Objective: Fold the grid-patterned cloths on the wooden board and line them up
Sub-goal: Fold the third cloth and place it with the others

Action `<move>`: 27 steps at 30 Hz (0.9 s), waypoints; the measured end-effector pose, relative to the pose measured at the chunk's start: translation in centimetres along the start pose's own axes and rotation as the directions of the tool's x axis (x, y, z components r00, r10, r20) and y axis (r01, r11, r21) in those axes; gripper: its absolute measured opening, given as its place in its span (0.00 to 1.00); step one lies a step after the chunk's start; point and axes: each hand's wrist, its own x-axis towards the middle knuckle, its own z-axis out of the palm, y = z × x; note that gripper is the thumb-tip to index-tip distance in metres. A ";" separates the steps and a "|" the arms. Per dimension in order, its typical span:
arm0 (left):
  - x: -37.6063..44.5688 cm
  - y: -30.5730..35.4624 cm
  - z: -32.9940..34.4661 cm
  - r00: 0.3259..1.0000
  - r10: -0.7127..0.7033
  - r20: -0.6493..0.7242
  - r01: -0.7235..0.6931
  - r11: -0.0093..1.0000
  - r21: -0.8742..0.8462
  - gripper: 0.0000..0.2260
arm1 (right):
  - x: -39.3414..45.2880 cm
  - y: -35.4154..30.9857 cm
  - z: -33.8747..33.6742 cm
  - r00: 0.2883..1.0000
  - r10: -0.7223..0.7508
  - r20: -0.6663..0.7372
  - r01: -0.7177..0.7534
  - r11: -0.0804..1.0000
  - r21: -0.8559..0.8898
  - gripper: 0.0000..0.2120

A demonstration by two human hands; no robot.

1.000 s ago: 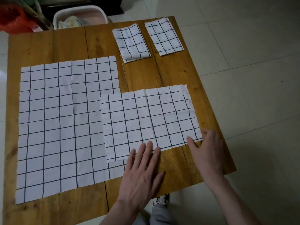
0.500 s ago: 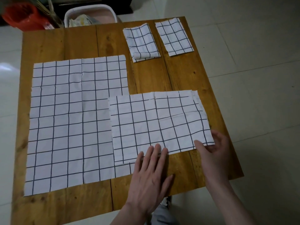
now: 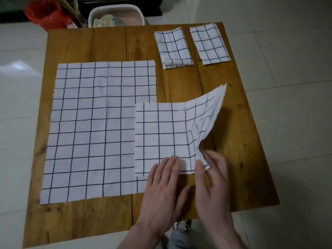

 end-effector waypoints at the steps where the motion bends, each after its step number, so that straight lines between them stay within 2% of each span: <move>1: -0.2 -0.5 -0.5 0.999 -0.031 -0.030 0.030 0.999 -0.031 0.30 | -0.3 0.2 0.6 0.997 -0.078 0.027 0.080 0.995 -0.064 0.16; 4: -0.9 -2.4 -1.6 0.987 -0.126 -0.102 0.117 0.989 -0.090 0.30 | -0.7 0.9 2.4 0.958 -0.245 0.150 0.270 0.945 -0.185 0.21; 9: -1.8 -5.0 -2.4 0.968 -0.199 -0.152 0.186 0.978 -0.096 0.32 | -1.0 1.7 5.8 0.898 -0.321 0.301 0.388 0.900 -0.197 0.23; 18: -2.8 -6.4 -1.8 0.947 -0.252 -0.200 0.240 0.967 -0.083 0.34 | -0.5 4.0 9.2 0.844 -0.230 0.485 0.429 0.833 -0.350 0.24; 22: -3.2 -6.5 -1.5 0.953 -0.222 -0.206 0.213 0.975 -0.065 0.34 | -0.6 4.4 9.2 0.824 -0.181 0.537 0.436 0.807 -0.398 0.25; 27: -3.7 -6.8 -1.2 0.975 -0.163 -0.149 0.167 0.986 0.014 0.34 | 0.4 3.8 8.0 0.789 -0.209 0.578 0.499 0.767 -0.404 0.29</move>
